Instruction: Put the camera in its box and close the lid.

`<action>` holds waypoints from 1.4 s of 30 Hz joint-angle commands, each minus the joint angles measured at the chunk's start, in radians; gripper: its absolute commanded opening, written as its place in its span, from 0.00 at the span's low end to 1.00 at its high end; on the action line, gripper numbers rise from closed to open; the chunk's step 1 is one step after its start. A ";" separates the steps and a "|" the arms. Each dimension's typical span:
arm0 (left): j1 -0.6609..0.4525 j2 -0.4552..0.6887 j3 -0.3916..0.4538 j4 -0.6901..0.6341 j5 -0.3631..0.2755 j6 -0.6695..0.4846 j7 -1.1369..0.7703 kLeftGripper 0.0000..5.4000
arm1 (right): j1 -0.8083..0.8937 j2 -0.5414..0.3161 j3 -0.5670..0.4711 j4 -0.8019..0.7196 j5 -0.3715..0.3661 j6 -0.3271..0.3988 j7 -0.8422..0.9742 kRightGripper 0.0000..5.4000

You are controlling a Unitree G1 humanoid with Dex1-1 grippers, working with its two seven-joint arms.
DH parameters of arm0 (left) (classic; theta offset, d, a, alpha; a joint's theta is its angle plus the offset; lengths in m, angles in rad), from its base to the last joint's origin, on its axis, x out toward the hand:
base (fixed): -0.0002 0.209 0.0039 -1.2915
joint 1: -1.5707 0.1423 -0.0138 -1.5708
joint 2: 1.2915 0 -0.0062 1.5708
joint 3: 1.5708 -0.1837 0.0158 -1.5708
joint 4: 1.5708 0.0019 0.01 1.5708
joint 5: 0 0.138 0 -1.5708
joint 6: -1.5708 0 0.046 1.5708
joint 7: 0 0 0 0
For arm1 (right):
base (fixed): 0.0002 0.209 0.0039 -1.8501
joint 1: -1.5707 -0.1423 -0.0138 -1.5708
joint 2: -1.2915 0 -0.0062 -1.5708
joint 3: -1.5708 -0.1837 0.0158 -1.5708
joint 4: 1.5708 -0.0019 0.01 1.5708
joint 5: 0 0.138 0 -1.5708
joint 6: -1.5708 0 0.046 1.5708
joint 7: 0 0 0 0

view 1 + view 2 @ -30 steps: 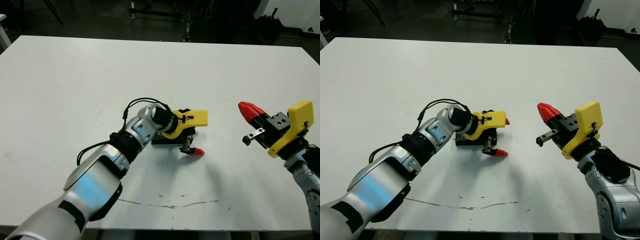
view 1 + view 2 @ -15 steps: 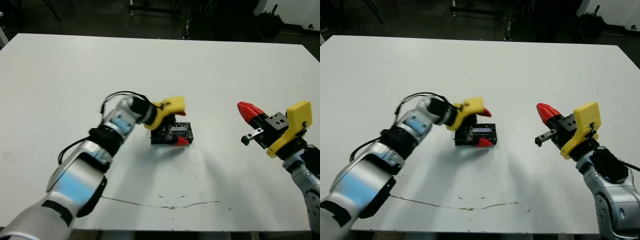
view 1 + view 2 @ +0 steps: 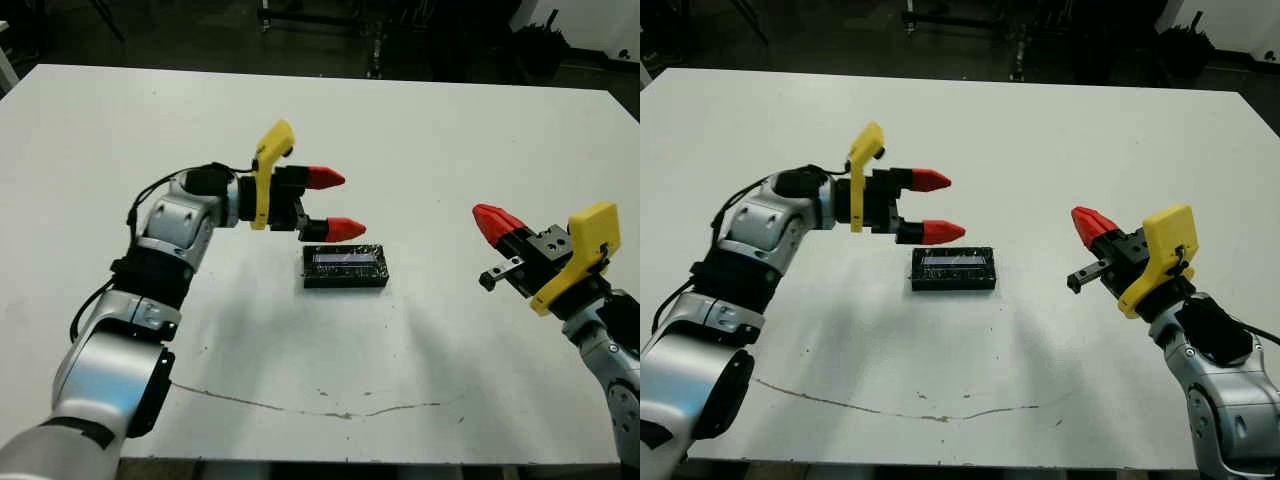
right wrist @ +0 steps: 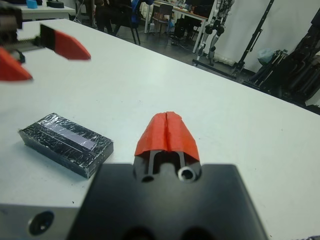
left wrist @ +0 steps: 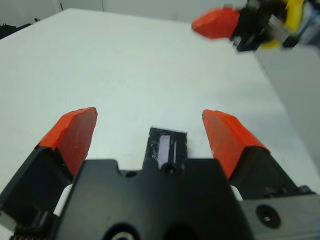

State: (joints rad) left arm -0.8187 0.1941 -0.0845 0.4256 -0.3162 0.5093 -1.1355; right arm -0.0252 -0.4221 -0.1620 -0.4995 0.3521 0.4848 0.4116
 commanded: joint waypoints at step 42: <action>0.375 -0.059 -0.244 -0.380 0.069 0.332 0.616 0.00 | 0.005 -0.006 0.008 0.006 -0.009 -0.008 -0.007 0.00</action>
State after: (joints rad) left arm -0.4832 0.1133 -0.3086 0.0183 -0.2530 0.7888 -0.5063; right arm -0.0274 -0.4209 -0.1558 -0.4948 0.3503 0.4841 0.4050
